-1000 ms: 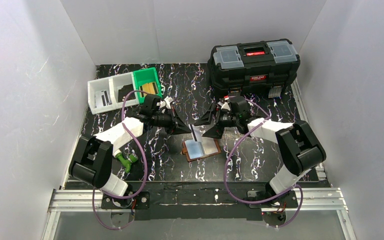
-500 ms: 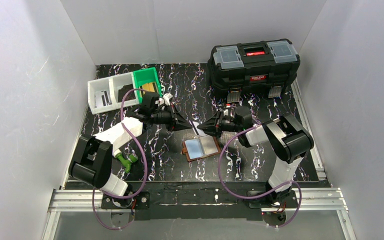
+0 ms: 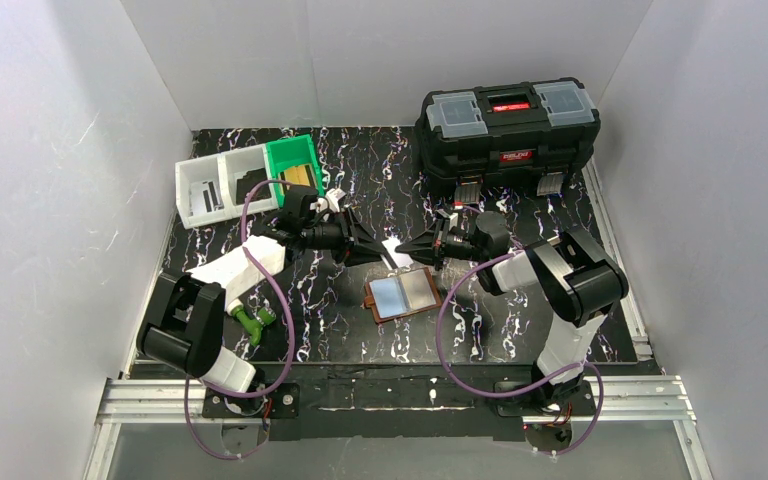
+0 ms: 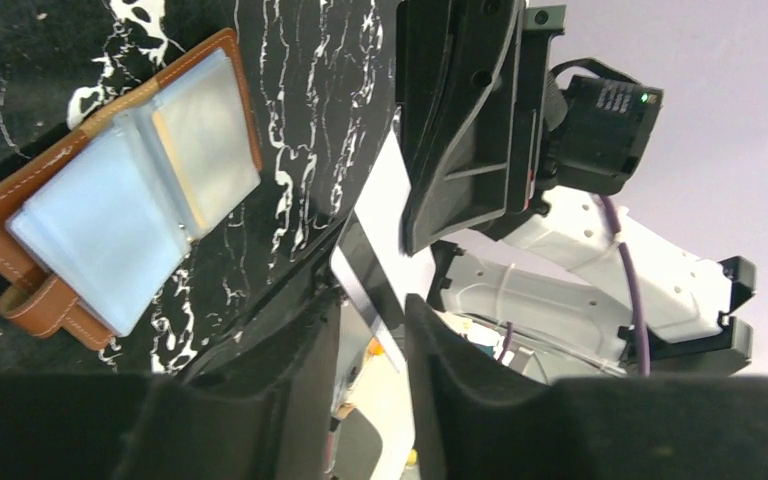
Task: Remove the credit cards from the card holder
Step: Place the credit card in the storage box.
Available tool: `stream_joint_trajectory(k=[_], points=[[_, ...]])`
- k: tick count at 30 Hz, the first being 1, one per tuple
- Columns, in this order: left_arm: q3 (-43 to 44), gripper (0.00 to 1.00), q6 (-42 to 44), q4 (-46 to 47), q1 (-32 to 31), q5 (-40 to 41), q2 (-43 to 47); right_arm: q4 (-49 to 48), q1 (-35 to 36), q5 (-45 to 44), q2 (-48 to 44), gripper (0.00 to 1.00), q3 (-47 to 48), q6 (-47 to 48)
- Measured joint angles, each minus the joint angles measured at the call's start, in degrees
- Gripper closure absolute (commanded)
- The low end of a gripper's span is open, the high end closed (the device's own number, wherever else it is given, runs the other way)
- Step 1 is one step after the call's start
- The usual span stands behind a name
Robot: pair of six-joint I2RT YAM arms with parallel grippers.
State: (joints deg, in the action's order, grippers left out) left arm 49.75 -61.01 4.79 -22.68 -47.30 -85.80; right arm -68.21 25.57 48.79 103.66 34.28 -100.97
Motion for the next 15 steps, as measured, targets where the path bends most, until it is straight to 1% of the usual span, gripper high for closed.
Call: stream_joint_trajectory(k=[3,8,13,15], points=[[-0.3,0.66,-1.0,1.3,0.0,-0.4,0.0,-0.9,0.2,0.5,0.0,0.99,0.0,-0.7],[-0.7,0.67,-3.0,3.5,0.0,-1.0,0.0,-1.1,0.3,0.7,0.0,0.99,0.0,-1.0],[-1.8,0.73,-6.3,7.6,0.0,-1.7,0.0,-1.1,0.5,0.8,0.0,0.99,0.2,-1.0],[-2.2,0.77,-7.3,8.9,0.0,-1.7,-0.1,-1.1,0.5,0.7,0.0,0.99,0.3,-1.1]])
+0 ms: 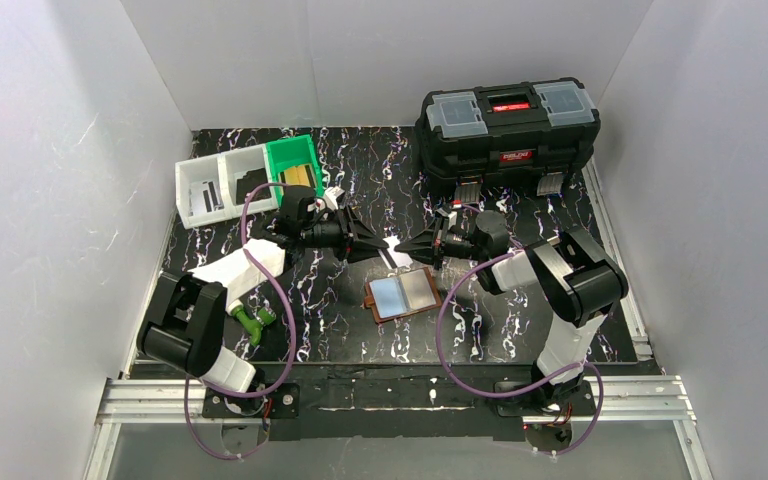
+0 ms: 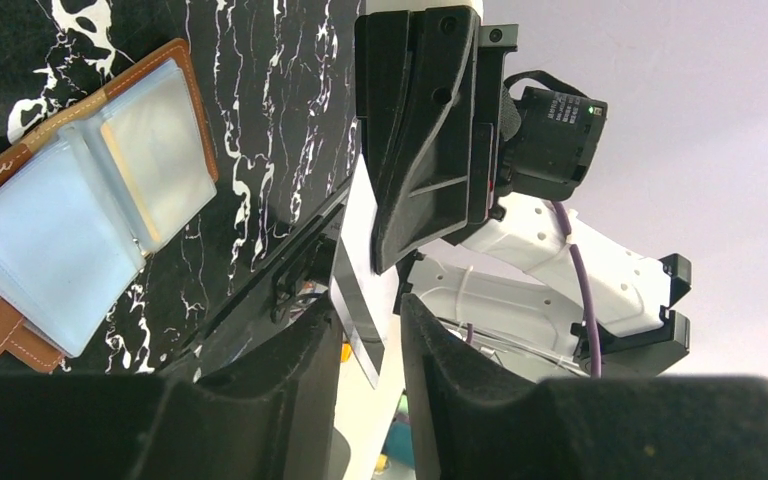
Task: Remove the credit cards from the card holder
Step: Place the credit card in the storage box.
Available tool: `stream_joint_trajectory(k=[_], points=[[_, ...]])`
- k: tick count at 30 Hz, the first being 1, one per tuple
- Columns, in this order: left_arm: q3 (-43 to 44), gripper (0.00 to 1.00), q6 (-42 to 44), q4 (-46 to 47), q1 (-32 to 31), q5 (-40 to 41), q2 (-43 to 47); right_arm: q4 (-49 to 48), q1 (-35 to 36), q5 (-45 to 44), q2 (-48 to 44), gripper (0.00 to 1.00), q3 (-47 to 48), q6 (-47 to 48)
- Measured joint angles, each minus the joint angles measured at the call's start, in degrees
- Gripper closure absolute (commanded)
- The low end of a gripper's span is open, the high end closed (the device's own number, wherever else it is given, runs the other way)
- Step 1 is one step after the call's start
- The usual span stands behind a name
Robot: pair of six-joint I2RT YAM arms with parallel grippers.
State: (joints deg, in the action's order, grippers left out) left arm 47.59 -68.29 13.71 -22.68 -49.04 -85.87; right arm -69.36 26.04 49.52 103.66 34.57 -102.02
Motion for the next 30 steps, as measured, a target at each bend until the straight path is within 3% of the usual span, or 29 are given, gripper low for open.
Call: stream_joint_trajectory(k=[9,11,15,18,25,30], points=[[-0.5,1.00,-2.2,2.2,0.0,-0.4,-1.1,0.7,0.0,0.0,-0.3,0.99,0.6,0.7],[-0.9,1.00,-2.7,2.7,0.0,-0.6,-1.2,2.0,0.0,0.0,-0.8,0.81,0.7,1.7],[-0.9,1.00,-2.2,2.5,0.0,-0.7,-1.2,6.3,0.2,0.4,-2.3,0.31,1.0,4.6],[0.0,1.00,0.3,-0.8,0.0,-0.1,-1.1,12.0,0.6,1.0,-4.5,0.05,1.5,8.8],[5.6,1.00,9.5,-13.8,0.7,3.1,-0.2,38.1,0.4,-0.6,-12.5,0.02,6.0,25.9],[9.4,1.00,15.8,-24.2,4.7,5.9,1.9,51.1,-1.4,-3.1,-16.7,0.02,7.8,35.6]])
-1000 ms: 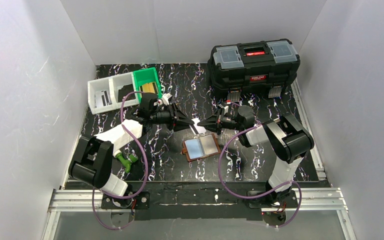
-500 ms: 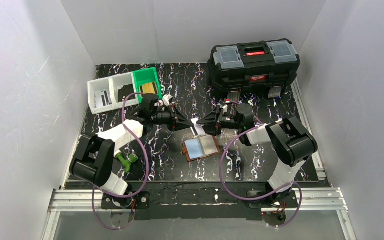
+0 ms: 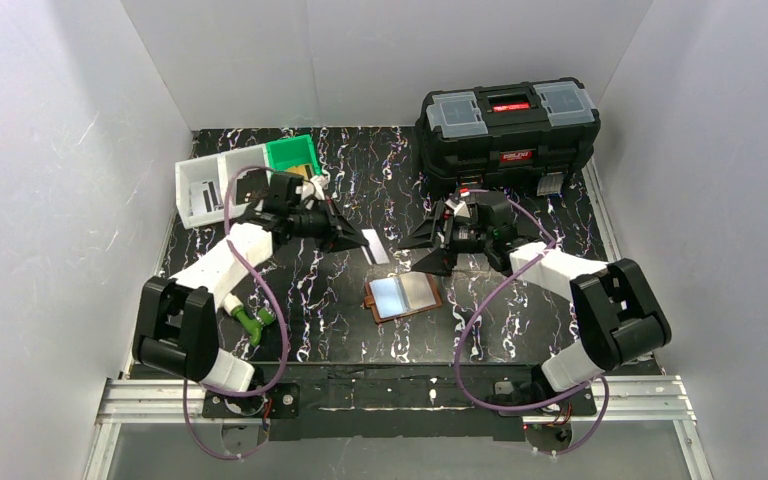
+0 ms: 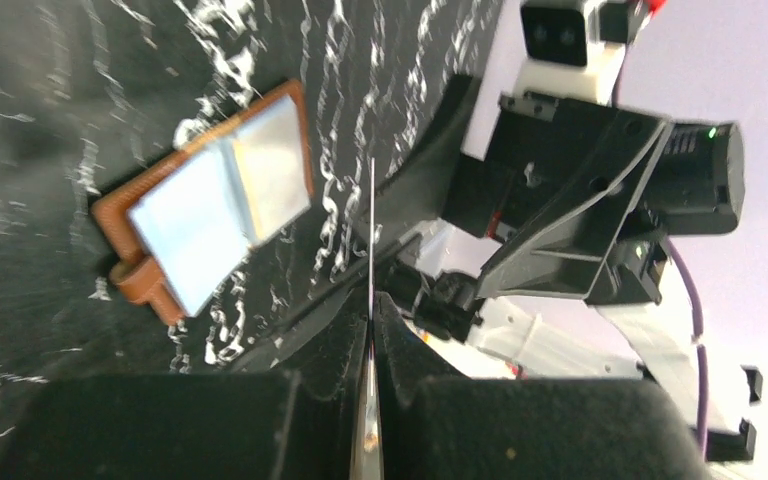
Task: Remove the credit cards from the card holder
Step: Place the credit card in the storage box.
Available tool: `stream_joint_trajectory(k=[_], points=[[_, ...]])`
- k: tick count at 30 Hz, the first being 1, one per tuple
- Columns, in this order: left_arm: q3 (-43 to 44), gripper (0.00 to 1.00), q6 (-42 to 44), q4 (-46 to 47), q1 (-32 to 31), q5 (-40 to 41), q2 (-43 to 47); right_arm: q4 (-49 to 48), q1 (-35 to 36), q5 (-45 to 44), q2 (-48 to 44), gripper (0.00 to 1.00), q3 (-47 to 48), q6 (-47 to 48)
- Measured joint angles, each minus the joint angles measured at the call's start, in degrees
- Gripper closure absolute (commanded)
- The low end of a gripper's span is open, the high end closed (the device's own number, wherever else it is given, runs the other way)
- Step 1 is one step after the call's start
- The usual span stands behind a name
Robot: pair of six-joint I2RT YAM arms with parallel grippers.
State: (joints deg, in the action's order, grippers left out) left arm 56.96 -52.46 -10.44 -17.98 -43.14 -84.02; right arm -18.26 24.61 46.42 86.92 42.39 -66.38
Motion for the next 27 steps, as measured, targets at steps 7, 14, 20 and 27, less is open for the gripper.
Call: stream_joint_trajectory(k=[7,14,20,27], points=[[13.3,1.00,11.5,-17.7,6.5,14.0,0.4,11.9,-1.5,-2.6,-2.1,0.02,0.7,9.0],[24.8,1.00,20.1,-28.4,10.5,33.7,-1.9,18.6,-1.5,-3.8,-4.4,0.02,1.4,13.8],[33.3,1.00,25.6,-33.3,13.2,52.2,-9.2,24.5,-1.5,-5.4,-6.7,0.01,2.0,17.3],[44.7,1.00,29.4,-37.5,15.2,66.8,-22.0,29.8,-1.5,-7.6,-8.0,0.02,3.7,19.9]])
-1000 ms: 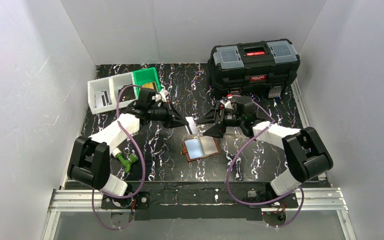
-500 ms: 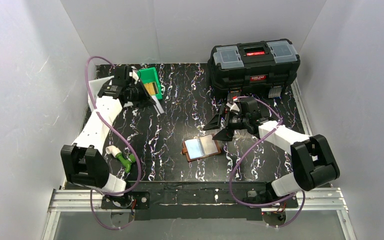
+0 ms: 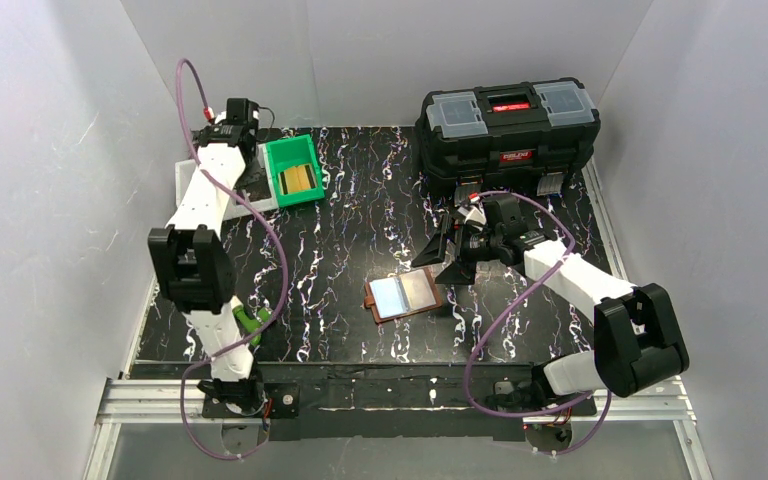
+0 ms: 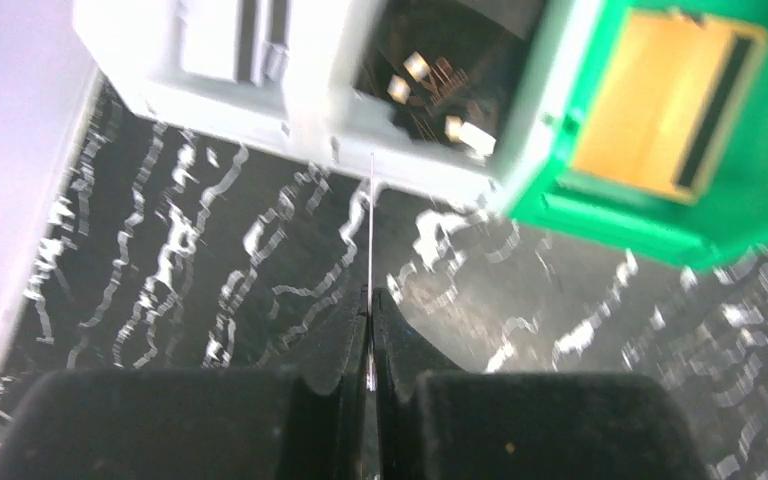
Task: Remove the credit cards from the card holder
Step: Place the credit card in the storage box.
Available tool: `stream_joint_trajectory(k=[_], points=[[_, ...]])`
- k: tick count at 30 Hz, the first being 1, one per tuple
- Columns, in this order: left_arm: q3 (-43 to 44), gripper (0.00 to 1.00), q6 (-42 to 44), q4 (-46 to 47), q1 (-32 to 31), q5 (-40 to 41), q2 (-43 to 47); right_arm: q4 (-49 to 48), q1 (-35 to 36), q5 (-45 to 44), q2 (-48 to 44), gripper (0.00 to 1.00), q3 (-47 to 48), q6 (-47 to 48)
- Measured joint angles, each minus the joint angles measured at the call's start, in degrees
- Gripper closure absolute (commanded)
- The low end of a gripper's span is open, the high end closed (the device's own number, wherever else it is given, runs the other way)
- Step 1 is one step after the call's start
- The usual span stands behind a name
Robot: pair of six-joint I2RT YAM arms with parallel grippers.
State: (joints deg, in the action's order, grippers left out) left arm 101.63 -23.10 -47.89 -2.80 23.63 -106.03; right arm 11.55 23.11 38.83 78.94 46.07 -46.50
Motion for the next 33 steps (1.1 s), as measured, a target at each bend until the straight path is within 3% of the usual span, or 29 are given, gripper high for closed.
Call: stream_joint_trajectory(k=[10,17,25,29,33], points=[[24.1,1.00,6.1,-6.2,2.7,14.8,-19.7,7.7,0.0,-3.2,0.0,0.02,5.8,1.8],[30.0,1.00,10.6,-8.0,5.7,18.8,-27.7,12.6,0.0,-4.4,1.3,0.02,9.3,2.3],[30.5,0.99,13.9,-8.1,6.8,21.2,-30.6,16.7,0.1,-5.9,2.5,0.02,11.5,3.1],[31.4,0.81,15.4,-7.8,6.8,21.5,-31.9,17.1,0.5,-6.8,2.8,0.02,12.9,2.8],[32.4,0.40,16.4,-7.9,6.7,21.8,-33.0,17.1,1.0,-7.3,2.9,0.02,13.7,2.8]])
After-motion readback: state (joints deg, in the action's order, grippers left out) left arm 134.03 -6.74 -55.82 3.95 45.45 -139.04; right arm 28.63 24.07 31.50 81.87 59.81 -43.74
